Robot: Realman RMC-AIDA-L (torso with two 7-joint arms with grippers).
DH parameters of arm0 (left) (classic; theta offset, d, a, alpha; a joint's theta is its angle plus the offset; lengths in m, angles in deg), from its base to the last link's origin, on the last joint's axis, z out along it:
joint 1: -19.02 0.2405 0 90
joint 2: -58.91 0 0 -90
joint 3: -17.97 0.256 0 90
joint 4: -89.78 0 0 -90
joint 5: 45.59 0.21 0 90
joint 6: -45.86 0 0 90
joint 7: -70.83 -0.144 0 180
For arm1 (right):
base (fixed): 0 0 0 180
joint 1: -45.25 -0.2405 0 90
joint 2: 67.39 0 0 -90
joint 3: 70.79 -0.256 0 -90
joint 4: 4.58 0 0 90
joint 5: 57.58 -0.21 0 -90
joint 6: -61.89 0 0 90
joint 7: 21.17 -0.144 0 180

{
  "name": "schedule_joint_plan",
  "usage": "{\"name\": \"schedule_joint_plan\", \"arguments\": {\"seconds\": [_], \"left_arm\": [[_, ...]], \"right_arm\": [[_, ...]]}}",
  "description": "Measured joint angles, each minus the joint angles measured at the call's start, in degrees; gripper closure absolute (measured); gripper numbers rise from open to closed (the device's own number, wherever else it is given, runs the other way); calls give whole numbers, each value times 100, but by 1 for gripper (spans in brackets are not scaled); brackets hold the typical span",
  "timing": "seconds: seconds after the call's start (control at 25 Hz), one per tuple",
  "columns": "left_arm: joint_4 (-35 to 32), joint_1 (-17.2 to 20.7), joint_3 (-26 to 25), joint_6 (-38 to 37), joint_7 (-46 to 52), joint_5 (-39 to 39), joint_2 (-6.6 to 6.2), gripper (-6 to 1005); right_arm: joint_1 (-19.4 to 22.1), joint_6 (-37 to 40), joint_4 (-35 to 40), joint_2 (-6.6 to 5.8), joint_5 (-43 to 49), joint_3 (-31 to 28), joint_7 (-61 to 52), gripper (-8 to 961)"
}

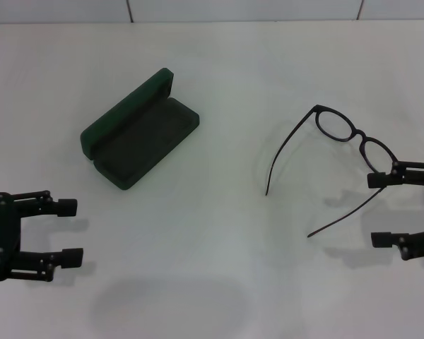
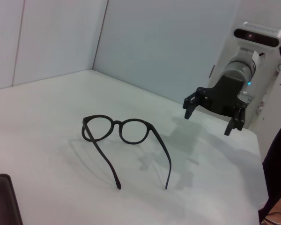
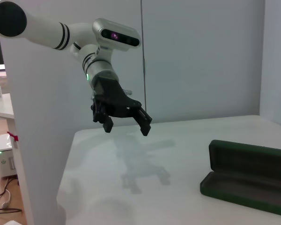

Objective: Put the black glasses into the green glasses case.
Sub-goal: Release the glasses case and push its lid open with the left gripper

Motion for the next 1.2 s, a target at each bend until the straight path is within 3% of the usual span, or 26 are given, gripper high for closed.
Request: {"name": "schedule_joint_plan", "arguments": {"seconds": [0.36,0.64,0.84,1.2], "left_arm": [[0,-2,-2,15,-4,-1,5,143],[21,-16,-96,13,62,-107,34,143],[176,-67,-865,12,705,-414,227,144],[1080,-406,-1768,272,1457,-717,513,144]], "right_arm": [[4,66,4,189,1,23,-3,113],[8,64,9,219,1,4,-2,113],[16,54,12,218,0,-2,-2,113],[13,70,7,231,-10,0,-32,114]]}}
